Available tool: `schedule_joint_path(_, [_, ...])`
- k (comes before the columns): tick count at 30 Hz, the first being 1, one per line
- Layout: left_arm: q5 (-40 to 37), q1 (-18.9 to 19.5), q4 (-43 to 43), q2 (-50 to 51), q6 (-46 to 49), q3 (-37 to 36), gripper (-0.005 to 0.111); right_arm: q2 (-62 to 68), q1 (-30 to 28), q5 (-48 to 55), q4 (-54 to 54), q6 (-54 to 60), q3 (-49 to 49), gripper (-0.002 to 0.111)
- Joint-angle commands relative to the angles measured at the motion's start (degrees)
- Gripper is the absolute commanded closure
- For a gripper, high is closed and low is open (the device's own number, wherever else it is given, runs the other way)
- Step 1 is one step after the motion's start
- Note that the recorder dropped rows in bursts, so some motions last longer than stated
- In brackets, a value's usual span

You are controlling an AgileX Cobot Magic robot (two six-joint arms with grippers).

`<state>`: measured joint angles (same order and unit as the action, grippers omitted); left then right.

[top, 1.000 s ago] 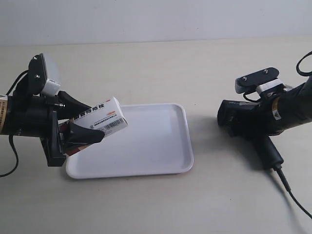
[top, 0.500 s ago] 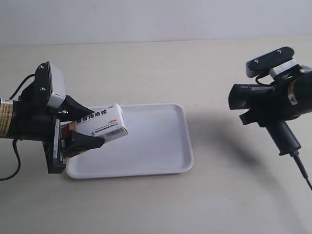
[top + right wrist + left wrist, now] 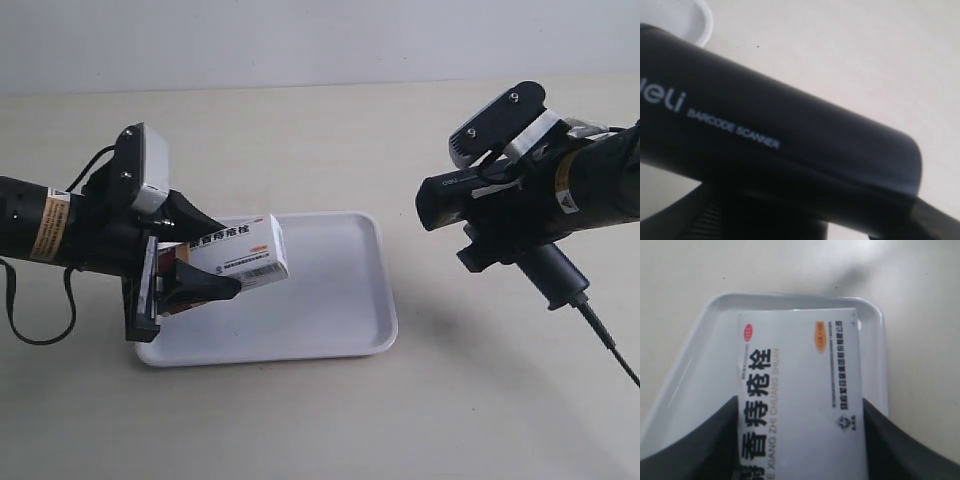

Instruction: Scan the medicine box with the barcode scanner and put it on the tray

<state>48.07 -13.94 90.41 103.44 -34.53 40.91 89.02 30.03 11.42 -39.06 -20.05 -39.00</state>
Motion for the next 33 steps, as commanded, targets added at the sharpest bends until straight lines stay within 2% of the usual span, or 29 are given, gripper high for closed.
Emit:
schedule_joint_path(1, [-0.71, -3.45, 1.11, 0.31, -2.22, 2.06, 0.107, -0.07, 0.68, 0.2, 0.47, 0.64, -0.28, 0.108])
schedule_joint_path(6, [-4.28, -5.79, 1.84, 0.31, -6.39, 4.51, 0.107, -0.07, 0.68, 2.0, 1.2, 0.77, 0.22, 0.108])
schedule_joint_path(11, [-7.61, -8.14, 6.38, 0.31, -13.37, 7.48, 0.107, -0.07, 0.68, 1.75, 0.98, 1.44, 0.35, 0.108])
schedule_joint_path(14, [-8.84, -8.29, 9.54, 0.31, -16.9, 8.42, 0.107, -0.07, 0.68, 3.43, 0.52, 2.14, 0.35, 0.108])
schedule_joint_path(18, [-8.73, -8.29, 9.54, 0.31, -17.14, 8.54, 0.107, -0.07, 0.68, 7.17, -3.59, 1.44, 0.35, 0.108])
schedule_joint_path(25, [-9.03, -8.29, 9.54, 1.33, -17.69, 8.54, 0.107, 0.37, 0.52, 1.96, -3.46, -2.43, 0.35, 0.108])
schedule_joint_path(29, [-14.38, -8.29, -1.4, 6.62, -18.53, 8.54, 0.107, 6.31, -4.91, -5.4, -3.58, -10.11, 0.35, 0.108])
schedule_joint_path(33, [-16.82, -8.29, -2.41, 9.14, -18.2, 8.54, 0.107, 13.4, -8.09, -11.42, -2.94, -10.35, 0.25, 0.108])
